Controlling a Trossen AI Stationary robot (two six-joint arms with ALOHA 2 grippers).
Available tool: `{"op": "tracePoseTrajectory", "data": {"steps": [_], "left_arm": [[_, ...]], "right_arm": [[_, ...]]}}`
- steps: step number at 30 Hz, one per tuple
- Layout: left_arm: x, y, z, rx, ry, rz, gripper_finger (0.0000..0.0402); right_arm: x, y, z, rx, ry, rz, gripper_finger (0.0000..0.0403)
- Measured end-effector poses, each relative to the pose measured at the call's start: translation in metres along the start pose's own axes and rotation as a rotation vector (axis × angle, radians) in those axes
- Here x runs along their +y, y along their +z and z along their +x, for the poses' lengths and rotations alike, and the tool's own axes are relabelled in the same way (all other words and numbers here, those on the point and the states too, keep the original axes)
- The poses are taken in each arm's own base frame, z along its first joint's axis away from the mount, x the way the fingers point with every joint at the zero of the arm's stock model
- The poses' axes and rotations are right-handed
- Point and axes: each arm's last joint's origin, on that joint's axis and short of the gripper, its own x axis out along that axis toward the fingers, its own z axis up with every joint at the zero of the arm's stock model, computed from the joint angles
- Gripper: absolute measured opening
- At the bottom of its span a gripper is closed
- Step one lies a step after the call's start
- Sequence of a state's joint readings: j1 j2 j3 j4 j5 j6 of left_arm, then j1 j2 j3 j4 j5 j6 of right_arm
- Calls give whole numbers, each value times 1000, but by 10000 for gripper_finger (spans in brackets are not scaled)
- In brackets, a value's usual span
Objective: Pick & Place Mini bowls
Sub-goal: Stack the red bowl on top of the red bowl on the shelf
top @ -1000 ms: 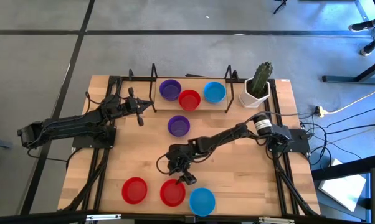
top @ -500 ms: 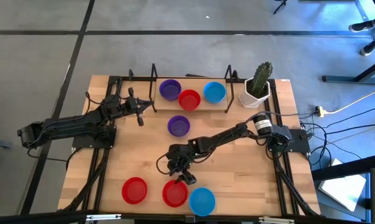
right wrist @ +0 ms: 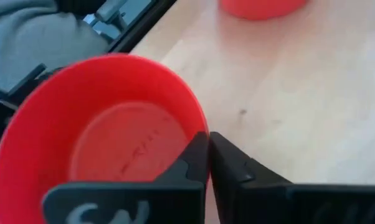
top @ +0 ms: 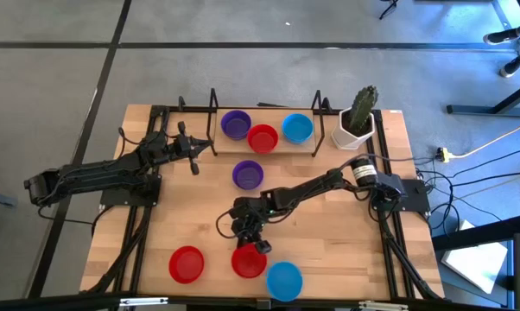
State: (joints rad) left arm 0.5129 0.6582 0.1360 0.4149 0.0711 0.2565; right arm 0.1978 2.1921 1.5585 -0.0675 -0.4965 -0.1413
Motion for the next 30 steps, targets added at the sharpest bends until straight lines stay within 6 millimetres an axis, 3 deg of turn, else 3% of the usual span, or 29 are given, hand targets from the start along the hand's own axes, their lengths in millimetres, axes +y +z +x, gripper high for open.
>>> {"op": "tracePoseTrajectory", "data": {"steps": [12,19,30], "left_arm": [[0,-1,0,14,-4,-1,6],[0,-1,0,15,-3,-1,6],[-1,-2,0,21,-4,-1,8]], "right_arm": [[-30,10,-36,61,-208,-8,4],[-20,29,-61,26,-196,-49,2],[-1,63,-151,-14,-260,-43,1]]}}
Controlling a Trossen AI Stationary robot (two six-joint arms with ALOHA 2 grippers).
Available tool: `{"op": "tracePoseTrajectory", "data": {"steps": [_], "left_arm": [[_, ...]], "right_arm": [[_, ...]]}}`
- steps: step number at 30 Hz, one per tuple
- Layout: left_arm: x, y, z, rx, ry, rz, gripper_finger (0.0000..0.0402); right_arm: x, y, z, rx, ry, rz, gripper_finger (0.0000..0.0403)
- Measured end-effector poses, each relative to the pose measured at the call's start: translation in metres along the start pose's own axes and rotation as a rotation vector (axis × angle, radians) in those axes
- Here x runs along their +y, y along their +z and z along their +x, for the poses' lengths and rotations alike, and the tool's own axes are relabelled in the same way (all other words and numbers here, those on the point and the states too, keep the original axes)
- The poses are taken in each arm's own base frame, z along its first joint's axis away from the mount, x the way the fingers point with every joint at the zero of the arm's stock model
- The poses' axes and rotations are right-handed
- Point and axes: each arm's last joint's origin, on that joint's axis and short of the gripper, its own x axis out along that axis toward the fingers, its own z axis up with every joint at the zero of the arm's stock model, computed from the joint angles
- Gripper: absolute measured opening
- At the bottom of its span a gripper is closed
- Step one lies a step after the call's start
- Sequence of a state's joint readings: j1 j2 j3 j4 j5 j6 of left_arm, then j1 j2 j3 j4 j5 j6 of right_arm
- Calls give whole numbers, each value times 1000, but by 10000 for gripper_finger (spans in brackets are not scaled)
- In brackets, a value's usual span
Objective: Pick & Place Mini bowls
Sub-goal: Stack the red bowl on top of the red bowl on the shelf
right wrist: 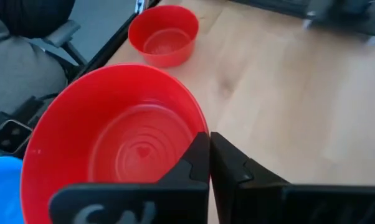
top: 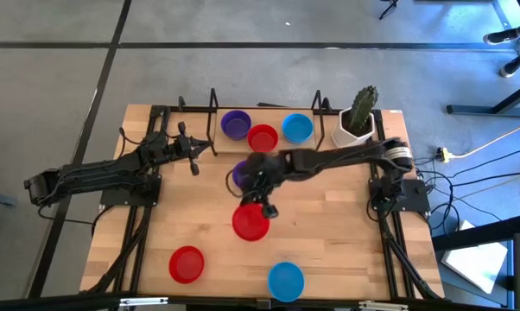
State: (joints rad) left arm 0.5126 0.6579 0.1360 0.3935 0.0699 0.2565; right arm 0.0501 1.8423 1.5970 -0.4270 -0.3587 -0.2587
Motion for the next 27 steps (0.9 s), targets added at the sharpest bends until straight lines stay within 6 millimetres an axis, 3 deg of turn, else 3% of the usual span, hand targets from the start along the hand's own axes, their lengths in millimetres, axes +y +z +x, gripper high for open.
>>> {"op": "tracePoseTrajectory", "data": {"steps": [9,17,27], "left_arm": [[0,0,0,2,1,3,6],[0,0,0,2,1,2,5],[0,0,0,2,1,6,7]], "right_arm": [[-7,17,-69,-99,-14,66,1],[19,32,-149,-162,-179,23,0],[55,24,-232,-185,-353,98,0]]}}
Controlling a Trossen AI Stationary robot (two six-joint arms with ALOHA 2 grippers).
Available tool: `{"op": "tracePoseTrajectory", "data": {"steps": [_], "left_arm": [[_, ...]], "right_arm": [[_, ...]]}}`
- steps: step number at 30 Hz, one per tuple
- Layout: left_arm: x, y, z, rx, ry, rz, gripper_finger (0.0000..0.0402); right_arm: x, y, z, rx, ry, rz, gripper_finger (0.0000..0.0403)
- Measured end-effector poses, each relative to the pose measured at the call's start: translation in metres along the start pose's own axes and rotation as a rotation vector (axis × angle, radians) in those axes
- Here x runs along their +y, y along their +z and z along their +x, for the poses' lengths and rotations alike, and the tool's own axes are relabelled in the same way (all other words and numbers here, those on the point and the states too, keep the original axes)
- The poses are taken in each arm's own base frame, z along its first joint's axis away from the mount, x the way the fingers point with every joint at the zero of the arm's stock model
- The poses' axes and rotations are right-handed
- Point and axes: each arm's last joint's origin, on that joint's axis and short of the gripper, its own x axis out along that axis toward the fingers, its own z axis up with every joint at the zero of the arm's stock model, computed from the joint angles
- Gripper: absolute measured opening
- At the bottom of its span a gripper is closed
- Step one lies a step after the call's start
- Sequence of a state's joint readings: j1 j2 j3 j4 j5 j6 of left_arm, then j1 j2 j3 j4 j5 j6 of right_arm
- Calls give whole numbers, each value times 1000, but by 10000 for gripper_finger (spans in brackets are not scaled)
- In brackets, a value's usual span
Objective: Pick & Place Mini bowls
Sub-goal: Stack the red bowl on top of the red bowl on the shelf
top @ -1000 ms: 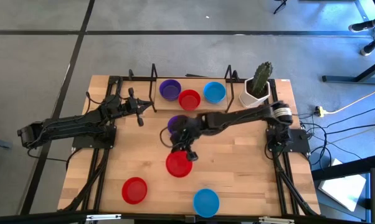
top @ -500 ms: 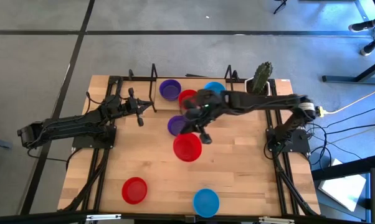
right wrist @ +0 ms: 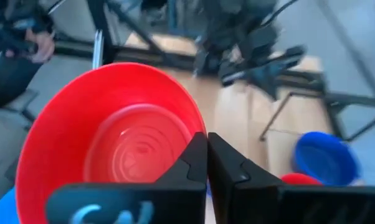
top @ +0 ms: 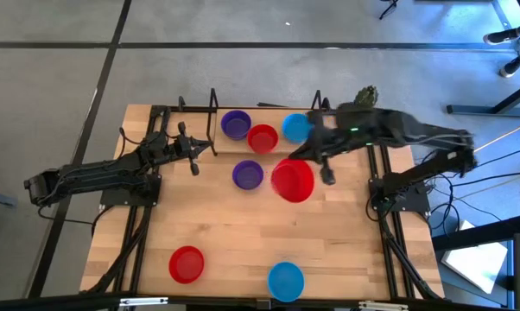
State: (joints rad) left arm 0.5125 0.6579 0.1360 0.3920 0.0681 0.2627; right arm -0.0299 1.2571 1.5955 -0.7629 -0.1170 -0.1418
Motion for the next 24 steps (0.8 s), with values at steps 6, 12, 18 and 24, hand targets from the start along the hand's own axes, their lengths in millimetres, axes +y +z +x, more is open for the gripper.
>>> {"op": "tracePoseTrajectory", "data": {"steps": [6,12,18,24], "left_arm": [[0,0,0,0,0,0,5],[0,0,0,0,0,1,3],[0,0,0,0,0,-6,8],[0,0,0,0,0,-6,3]], "right_arm": [[3,-6,-57,-17,-146,50,0],[10,-36,-94,-49,-222,112,0],[18,-85,-117,-108,-291,164,0],[26,-140,-123,-153,-287,226,0]]}}
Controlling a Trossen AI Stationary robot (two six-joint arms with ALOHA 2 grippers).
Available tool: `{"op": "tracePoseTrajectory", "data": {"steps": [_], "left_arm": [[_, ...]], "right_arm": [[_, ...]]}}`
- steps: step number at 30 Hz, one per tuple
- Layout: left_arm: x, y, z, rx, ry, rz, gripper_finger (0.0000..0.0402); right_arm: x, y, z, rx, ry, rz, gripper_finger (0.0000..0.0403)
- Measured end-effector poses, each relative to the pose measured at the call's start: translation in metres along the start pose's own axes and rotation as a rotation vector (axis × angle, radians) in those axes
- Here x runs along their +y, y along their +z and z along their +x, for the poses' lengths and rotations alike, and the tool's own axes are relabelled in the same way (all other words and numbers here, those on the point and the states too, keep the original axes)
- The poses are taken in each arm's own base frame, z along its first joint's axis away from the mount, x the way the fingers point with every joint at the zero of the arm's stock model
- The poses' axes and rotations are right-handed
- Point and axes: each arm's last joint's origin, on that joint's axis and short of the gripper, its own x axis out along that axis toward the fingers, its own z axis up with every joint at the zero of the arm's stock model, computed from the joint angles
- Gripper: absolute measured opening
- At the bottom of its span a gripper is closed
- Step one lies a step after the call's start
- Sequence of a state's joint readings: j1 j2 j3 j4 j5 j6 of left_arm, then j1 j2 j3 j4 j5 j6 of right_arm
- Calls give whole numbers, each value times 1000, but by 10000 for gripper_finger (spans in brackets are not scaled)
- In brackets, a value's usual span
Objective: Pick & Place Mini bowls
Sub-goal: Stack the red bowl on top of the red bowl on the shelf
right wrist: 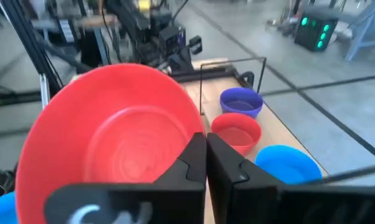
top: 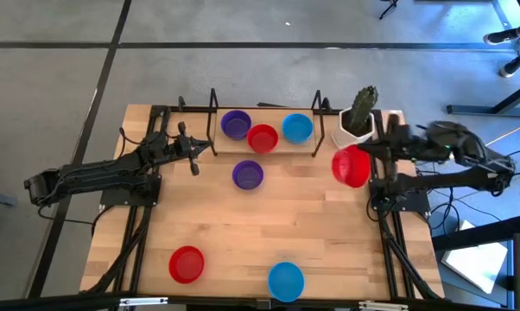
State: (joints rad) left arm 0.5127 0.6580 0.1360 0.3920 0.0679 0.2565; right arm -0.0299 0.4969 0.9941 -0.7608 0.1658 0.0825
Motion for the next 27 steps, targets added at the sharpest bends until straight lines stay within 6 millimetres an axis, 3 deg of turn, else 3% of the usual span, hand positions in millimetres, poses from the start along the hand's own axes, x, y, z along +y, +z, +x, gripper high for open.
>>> {"op": "tracePoseTrajectory", "data": {"steps": [6,10,22,27], "left_arm": [[0,0,0,0,0,-7,6],[0,0,0,0,0,-11,7],[0,0,0,0,0,-11,8],[0,0,0,0,0,-11,5]], "right_arm": [[-3,-42,3,-8,2,31,1],[-3,-52,6,-16,13,42,2],[0,-45,15,-74,35,25,4],[3,-40,31,-52,32,-5,4]]}}
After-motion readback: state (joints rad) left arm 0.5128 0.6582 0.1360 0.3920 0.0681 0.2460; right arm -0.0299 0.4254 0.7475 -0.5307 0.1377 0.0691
